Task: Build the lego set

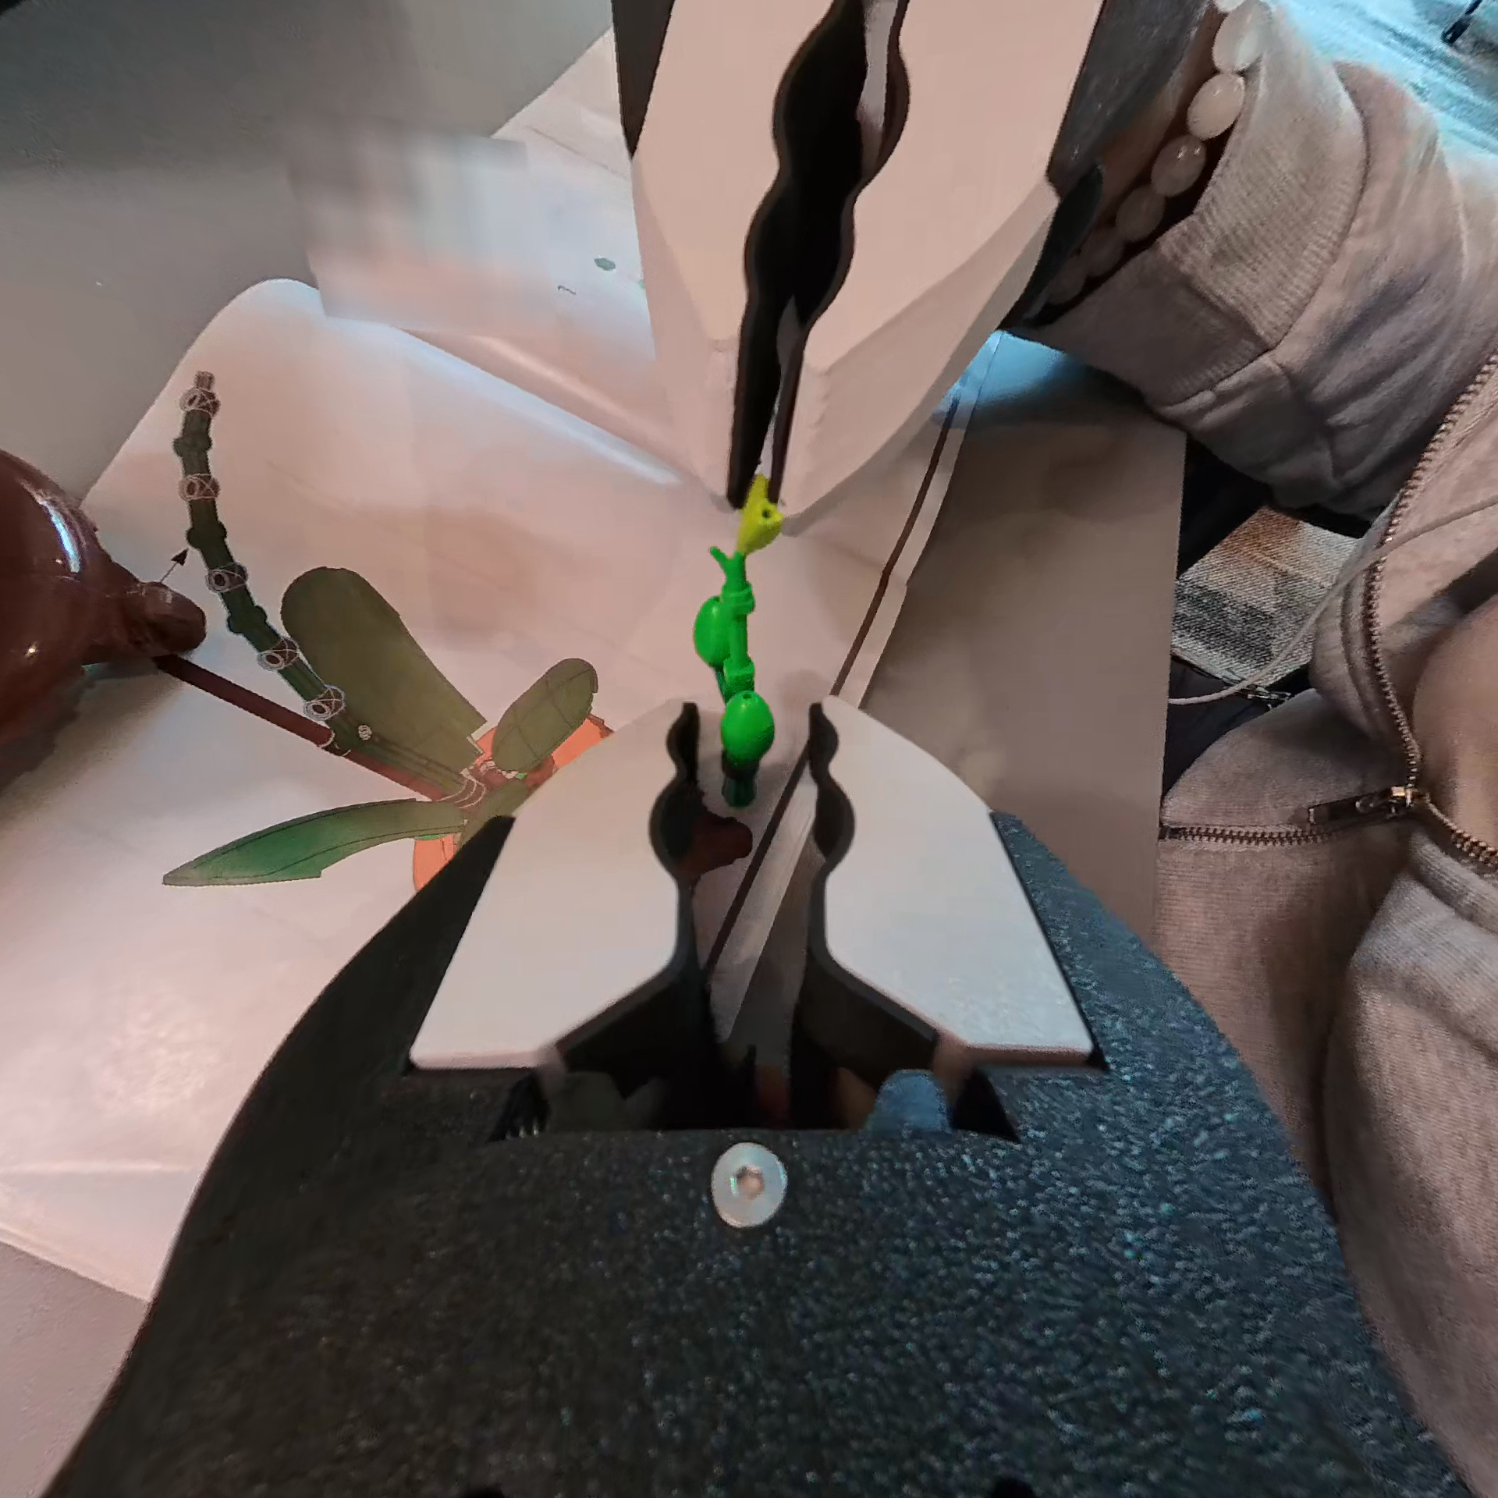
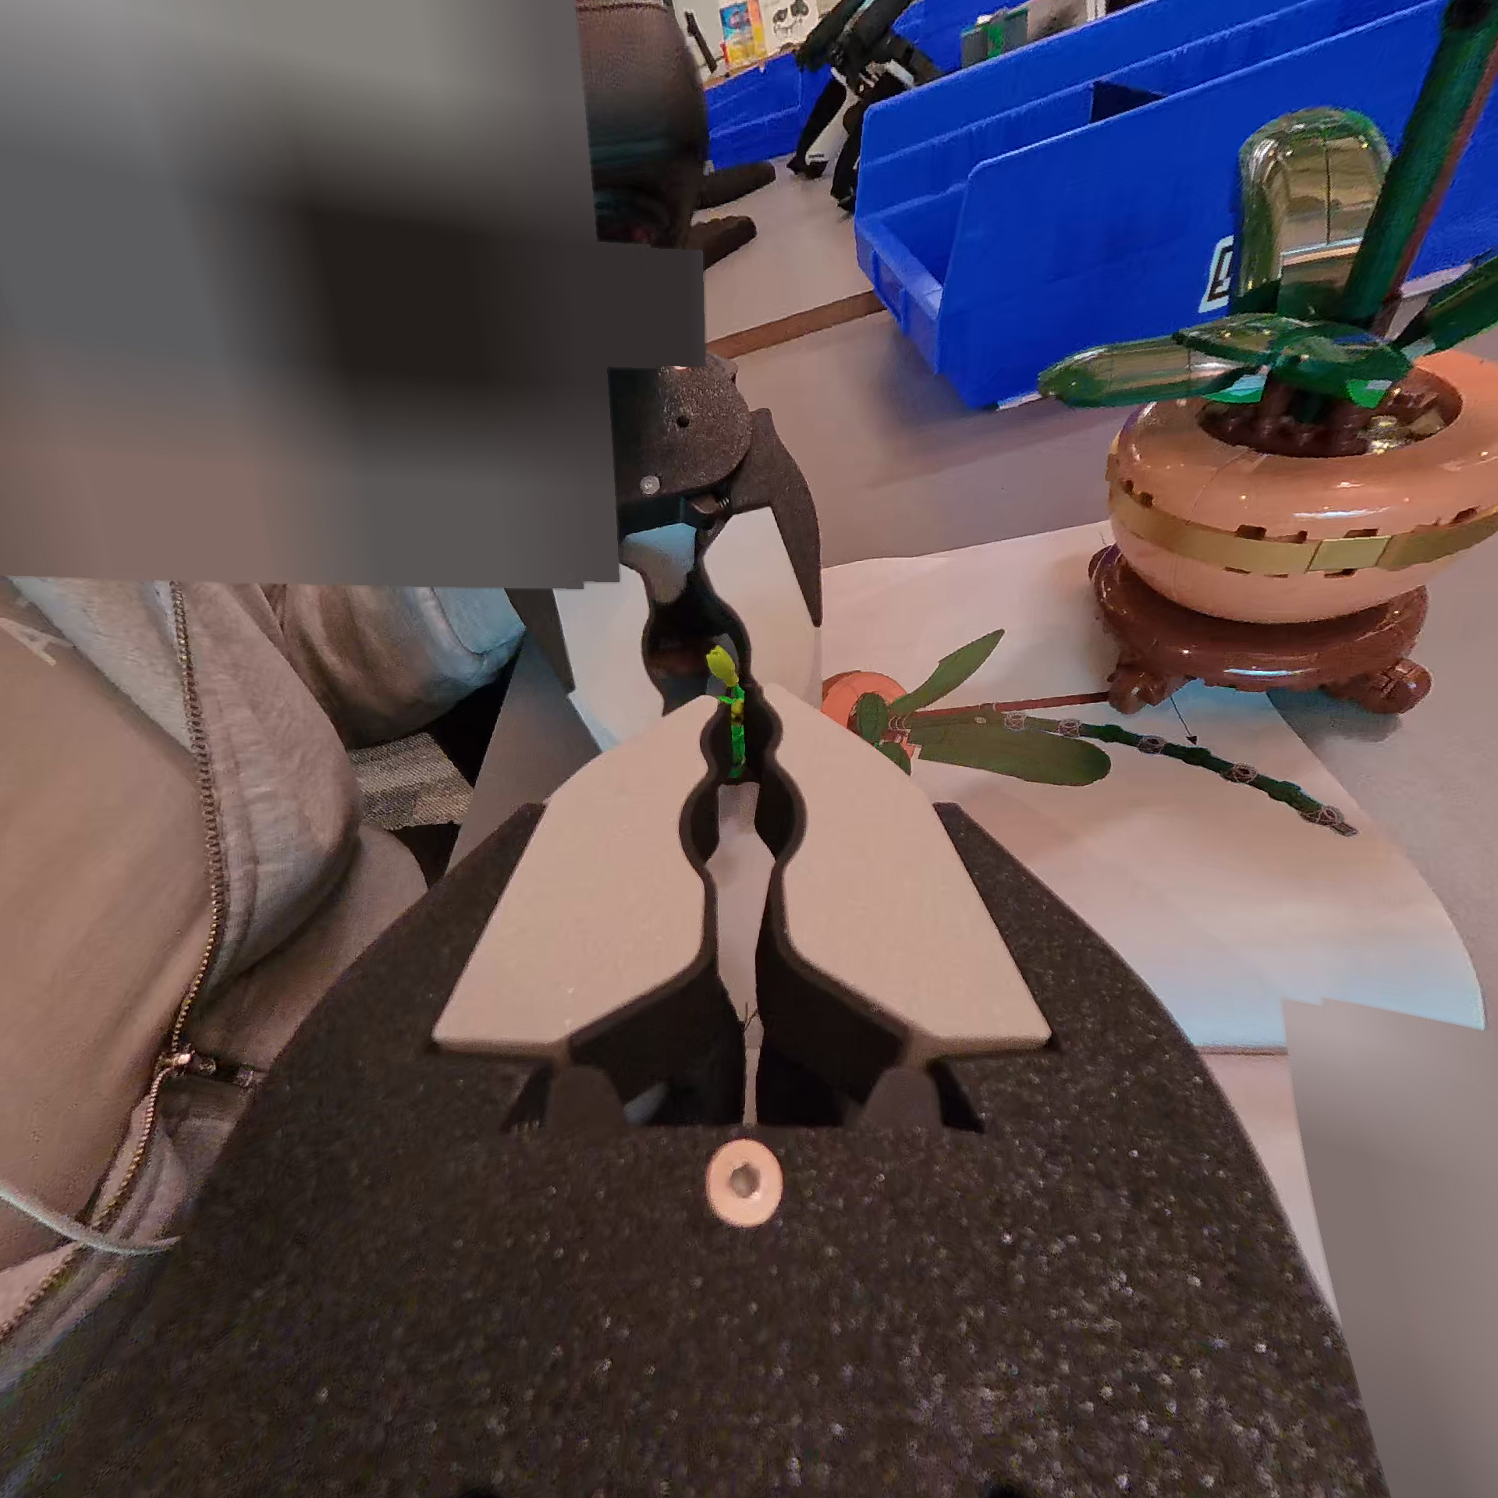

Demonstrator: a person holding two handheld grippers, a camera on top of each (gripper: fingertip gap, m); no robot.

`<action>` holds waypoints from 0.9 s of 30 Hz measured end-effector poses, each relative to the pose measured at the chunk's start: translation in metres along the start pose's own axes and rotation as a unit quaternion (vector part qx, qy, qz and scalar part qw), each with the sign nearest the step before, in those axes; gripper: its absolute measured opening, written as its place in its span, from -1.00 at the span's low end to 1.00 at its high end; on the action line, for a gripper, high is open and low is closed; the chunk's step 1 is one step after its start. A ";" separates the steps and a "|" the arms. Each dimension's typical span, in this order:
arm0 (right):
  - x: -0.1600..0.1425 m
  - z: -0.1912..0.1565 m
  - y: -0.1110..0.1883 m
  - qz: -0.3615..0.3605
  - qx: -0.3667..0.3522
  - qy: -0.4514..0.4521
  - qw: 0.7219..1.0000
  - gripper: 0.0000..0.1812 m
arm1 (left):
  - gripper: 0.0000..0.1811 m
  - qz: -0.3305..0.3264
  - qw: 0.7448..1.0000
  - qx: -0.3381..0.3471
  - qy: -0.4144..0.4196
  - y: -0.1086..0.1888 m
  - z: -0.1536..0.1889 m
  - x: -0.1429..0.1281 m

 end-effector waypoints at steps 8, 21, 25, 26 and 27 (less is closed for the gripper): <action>-0.001 0.005 0.003 0.009 -0.022 -0.021 0.999 -0.97 | -0.60 0.103 0.994 0.039 -0.016 0.021 -0.003 0.011; -0.002 0.000 -0.003 0.007 -0.008 -0.020 1.000 -0.97 | -0.95 0.146 0.987 0.041 -0.052 0.023 0.006 0.020; -0.002 -0.001 -0.005 0.000 -0.004 -0.016 1.000 -0.97 | -0.97 0.138 0.989 0.037 -0.049 0.022 0.005 0.018; -0.003 -0.002 -0.005 -0.002 -0.003 -0.015 1.000 -0.97 | -0.97 0.137 0.989 0.033 -0.045 0.022 0.005 0.017; -0.003 -0.002 -0.006 -0.003 -0.004 -0.013 1.000 -0.97 | -0.97 0.138 0.989 0.028 -0.040 0.021 0.004 0.016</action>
Point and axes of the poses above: each gripper's, where its closed fingertips meet, y back along the fingers, x out of its top, z = x × y across the jaws, the point moved 8 cm from there along y, back along the fingers, and after that the axes turned 9 degrees about y, right-handed, at the moved point
